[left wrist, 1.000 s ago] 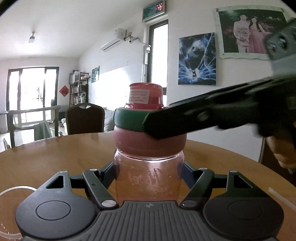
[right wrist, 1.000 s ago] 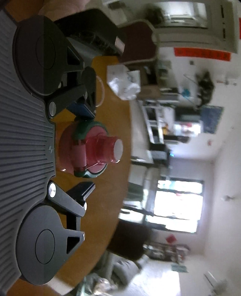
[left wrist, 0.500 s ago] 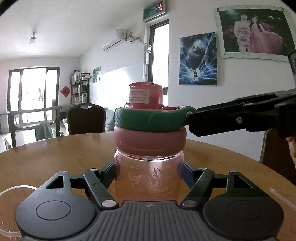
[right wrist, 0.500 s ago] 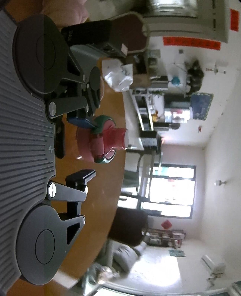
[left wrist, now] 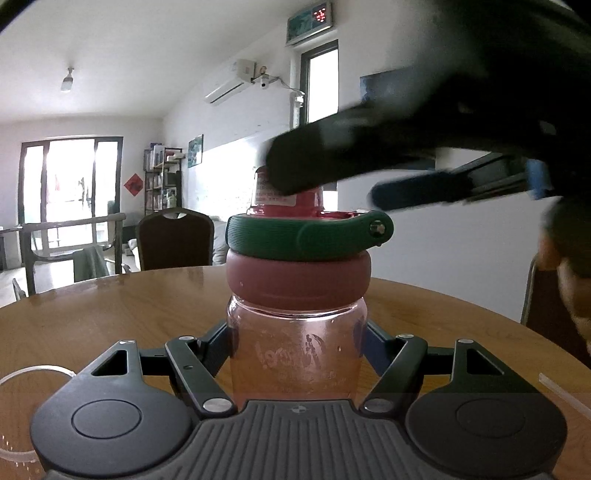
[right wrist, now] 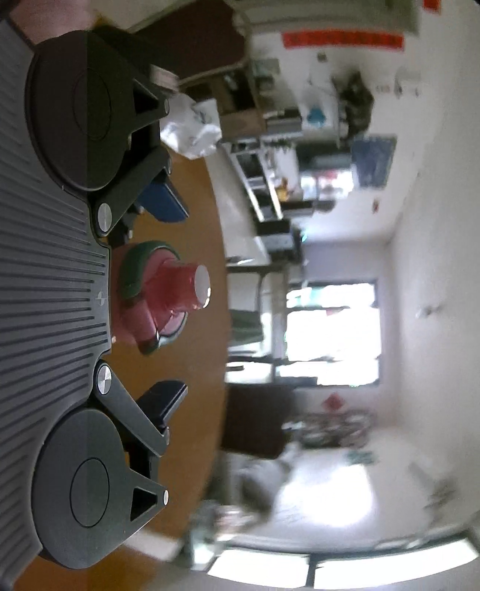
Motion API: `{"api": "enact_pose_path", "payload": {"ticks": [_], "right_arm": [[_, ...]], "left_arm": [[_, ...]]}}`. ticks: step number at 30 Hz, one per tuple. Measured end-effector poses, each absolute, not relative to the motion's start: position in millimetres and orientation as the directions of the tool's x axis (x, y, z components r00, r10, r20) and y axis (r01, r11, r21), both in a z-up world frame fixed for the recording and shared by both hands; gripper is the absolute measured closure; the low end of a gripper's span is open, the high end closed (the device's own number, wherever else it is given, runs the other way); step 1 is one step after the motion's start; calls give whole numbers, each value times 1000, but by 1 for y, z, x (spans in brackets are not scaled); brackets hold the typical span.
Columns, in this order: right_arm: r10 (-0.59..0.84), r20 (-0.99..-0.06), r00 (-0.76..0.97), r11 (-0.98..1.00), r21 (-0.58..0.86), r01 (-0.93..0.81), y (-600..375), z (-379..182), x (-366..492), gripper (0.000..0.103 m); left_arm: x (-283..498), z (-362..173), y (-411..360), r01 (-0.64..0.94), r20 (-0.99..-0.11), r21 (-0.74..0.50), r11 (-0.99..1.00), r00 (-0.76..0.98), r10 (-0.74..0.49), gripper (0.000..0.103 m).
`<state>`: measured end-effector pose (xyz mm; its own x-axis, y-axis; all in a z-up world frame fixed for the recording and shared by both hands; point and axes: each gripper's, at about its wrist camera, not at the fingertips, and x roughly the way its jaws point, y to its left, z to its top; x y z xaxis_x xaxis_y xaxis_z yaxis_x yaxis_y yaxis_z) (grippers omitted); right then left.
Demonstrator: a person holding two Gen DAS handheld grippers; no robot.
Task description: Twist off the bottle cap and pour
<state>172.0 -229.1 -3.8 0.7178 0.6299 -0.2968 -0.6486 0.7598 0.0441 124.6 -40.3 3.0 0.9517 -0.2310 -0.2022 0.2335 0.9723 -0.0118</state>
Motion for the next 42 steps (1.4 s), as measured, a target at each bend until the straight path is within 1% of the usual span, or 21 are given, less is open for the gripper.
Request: {"api": "enact_pose_path", "payload": {"ticks": [1,2,5,6,15,19,28,32,37,42], "right_arm": [[620,-317,718,769,66,-636,-224,-4,176,9],[610,-337,717,778,87,-622,-218,-5,180,14],[587,-354,728,791,59,-609,-213,-6,182,26],[580,-357,732,794,48,-606,-212,-7,182,26],[531,-383,756,818,-2,-576,-205,-13,182,24],[533,-363,764,822,8,-570,-205,-16,180,25],[528,-310,791,828,-22,-561,-202,-23,176,26],[601,-324,730,759,-53,-649,-210,-20,182,29],[702,-394,594,620,-73,-781,-220,-11,201,31],[790,-435,433,453,-63,-889,-231,-8,222,31]], "left_arm": [[125,3,-40,233,-203,-12,972,952,-231,32],[125,3,-40,233,-203,-13,972,952,-231,32],[125,3,-40,229,-203,-14,973,952,-227,32],[125,3,-40,229,-203,-13,973,953,-226,32],[127,2,-41,217,-204,-12,976,955,-215,32],[127,1,-41,217,-204,-11,976,955,-214,32],[132,0,-38,223,-207,-12,975,953,-221,32],[131,0,-34,248,-209,-15,969,946,-246,32],[134,0,-28,278,-211,-19,960,938,-276,32],[142,0,-19,312,-214,-24,950,926,-310,32]]}}
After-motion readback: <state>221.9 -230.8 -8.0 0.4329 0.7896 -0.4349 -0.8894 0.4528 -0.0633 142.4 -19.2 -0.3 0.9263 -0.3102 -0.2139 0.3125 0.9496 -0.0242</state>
